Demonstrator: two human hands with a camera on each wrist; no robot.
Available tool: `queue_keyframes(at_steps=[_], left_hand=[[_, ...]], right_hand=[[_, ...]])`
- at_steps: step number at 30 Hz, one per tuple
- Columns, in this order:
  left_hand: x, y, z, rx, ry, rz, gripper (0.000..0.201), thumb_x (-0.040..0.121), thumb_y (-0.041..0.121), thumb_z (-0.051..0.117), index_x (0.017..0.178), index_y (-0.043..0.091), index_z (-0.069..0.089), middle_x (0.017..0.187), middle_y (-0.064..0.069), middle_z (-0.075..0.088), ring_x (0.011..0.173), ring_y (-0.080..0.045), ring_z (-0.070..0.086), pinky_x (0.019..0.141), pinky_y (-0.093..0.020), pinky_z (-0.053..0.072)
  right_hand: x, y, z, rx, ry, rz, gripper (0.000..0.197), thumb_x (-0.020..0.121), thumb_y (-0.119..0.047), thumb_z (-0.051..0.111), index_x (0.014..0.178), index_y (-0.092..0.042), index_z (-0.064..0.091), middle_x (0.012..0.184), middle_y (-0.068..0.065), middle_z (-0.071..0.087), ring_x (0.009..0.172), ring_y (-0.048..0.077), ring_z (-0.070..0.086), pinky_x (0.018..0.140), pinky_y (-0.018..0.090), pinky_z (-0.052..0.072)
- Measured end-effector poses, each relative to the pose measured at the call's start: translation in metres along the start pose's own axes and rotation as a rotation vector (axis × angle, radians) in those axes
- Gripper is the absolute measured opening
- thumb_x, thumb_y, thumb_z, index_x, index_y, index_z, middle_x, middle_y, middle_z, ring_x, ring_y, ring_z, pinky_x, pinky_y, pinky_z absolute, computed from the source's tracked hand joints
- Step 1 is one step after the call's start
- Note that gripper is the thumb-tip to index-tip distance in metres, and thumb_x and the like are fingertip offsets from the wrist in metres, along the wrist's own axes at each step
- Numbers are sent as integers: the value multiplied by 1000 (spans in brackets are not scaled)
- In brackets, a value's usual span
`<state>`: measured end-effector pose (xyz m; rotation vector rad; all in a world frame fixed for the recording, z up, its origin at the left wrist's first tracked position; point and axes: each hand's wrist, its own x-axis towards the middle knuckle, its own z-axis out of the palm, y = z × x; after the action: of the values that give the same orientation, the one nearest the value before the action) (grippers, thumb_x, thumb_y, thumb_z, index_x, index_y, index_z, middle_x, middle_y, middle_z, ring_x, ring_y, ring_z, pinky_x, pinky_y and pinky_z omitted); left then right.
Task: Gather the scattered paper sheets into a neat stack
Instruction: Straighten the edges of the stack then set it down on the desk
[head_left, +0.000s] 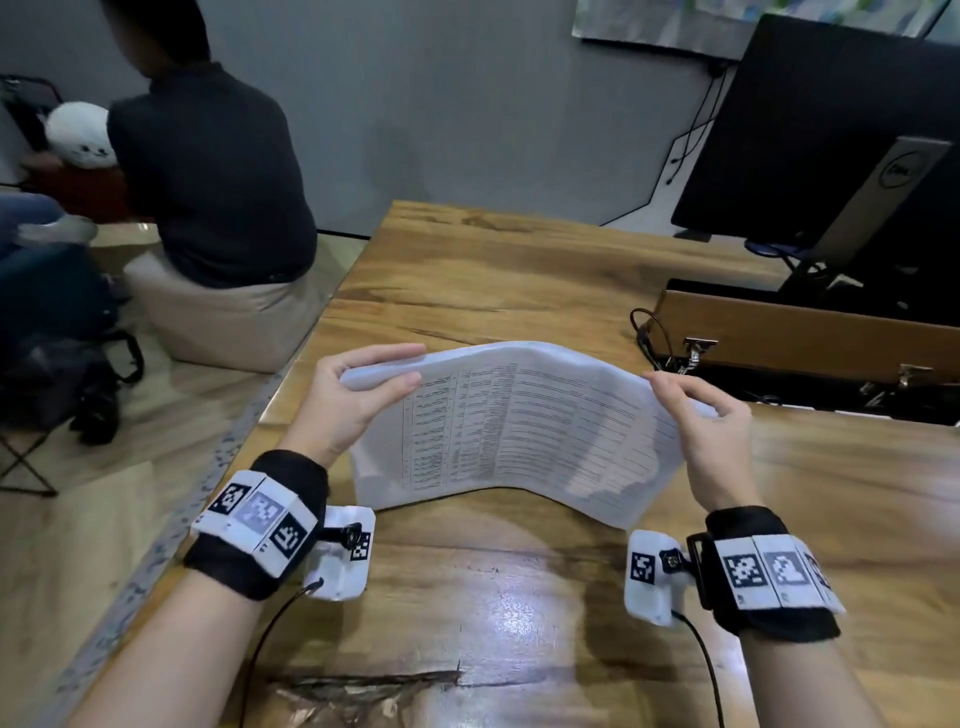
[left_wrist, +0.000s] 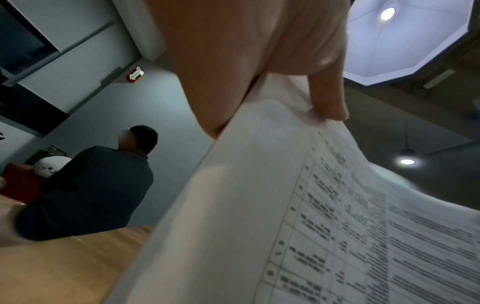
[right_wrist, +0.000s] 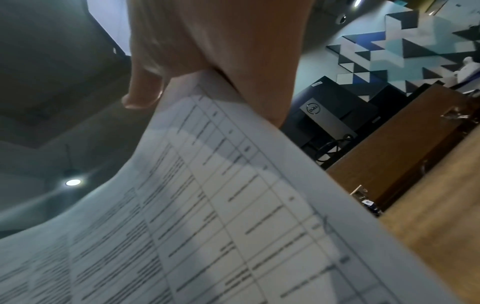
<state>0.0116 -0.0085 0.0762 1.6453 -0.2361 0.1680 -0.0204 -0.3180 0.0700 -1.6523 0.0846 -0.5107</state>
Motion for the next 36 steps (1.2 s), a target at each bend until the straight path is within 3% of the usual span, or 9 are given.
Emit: queue_keyframes(at_steps=[6, 14, 18, 21, 24, 27, 30, 33, 36], left_hand=[[-2, -6, 3, -20, 25, 51, 39, 77, 1, 69, 63, 37, 74, 68, 24, 72, 74, 11, 63, 69, -3, 44], [-3, -15, 2, -48, 72, 70, 39, 77, -1, 68, 66, 35, 74, 71, 25, 71, 75, 11, 63, 70, -5, 46], [-5, -15, 5, -35, 142, 85, 29, 78, 5, 69, 84, 34, 68, 78, 31, 70, 81, 13, 62, 76, -4, 46], [-7, -17, 2, -85, 76, 25, 40, 78, 4, 69, 96, 39, 65, 76, 27, 72, 76, 10, 64, 73, -4, 47], [-7, -25, 0, -121, 48, -97, 29, 74, -1, 71, 81, 27, 73, 71, 18, 75, 71, 5, 68, 75, -18, 51], [-6, -32, 0, -130, 65, -150, 21, 71, -2, 72, 79, 18, 70, 70, 15, 75, 71, 2, 69, 74, -19, 55], [-3, -34, 0, -119, 78, -156, 19, 70, 1, 75, 79, 16, 69, 69, 14, 75, 71, -1, 69, 75, -20, 55], [-1, -28, 3, -108, 142, -122, 16, 70, 2, 75, 75, 15, 68, 61, 16, 73, 63, 3, 68, 70, -18, 56], [3, -14, 4, -111, 190, -21, 18, 73, 2, 73, 71, 18, 68, 56, 22, 69, 58, 8, 65, 60, -10, 52]], right_hand=[[2, 5, 4, -10, 67, 3, 15, 81, -17, 70, 67, -16, 67, 58, -21, 65, 58, -7, 56, 57, 6, 42], [3, 3, -3, -5, 34, 56, 28, 78, -16, 71, 53, -28, 69, 61, -17, 67, 60, -3, 57, 68, 25, 42], [0, 5, -5, 9, 27, 17, 21, 80, -15, 70, 66, -31, 74, 73, -13, 71, 75, 4, 61, 73, 22, 45], [-1, 4, -5, -1, 22, -4, 22, 79, -14, 70, 65, -30, 73, 70, -18, 70, 70, -3, 60, 69, 17, 45], [-5, 2, -6, 9, -92, 8, 10, 71, -19, 74, 76, -27, 71, 70, -19, 70, 65, -5, 62, 58, 10, 47], [-9, 11, -12, 41, -168, 46, 38, 62, -14, 73, 97, -24, 67, 86, -11, 73, 77, 1, 67, 62, 14, 53], [-10, 19, -15, 79, -178, 101, 52, 54, -9, 85, 101, -22, 66, 90, -3, 74, 82, 6, 69, 66, 19, 55], [-9, 12, -12, 50, -130, 89, 44, 46, -27, 89, 83, -13, 69, 73, -8, 75, 70, 4, 69, 58, 17, 54], [-2, -6, -11, 78, -63, 6, 18, 64, -3, 77, 77, -9, 67, 65, -12, 73, 63, 2, 68, 57, 16, 53]])
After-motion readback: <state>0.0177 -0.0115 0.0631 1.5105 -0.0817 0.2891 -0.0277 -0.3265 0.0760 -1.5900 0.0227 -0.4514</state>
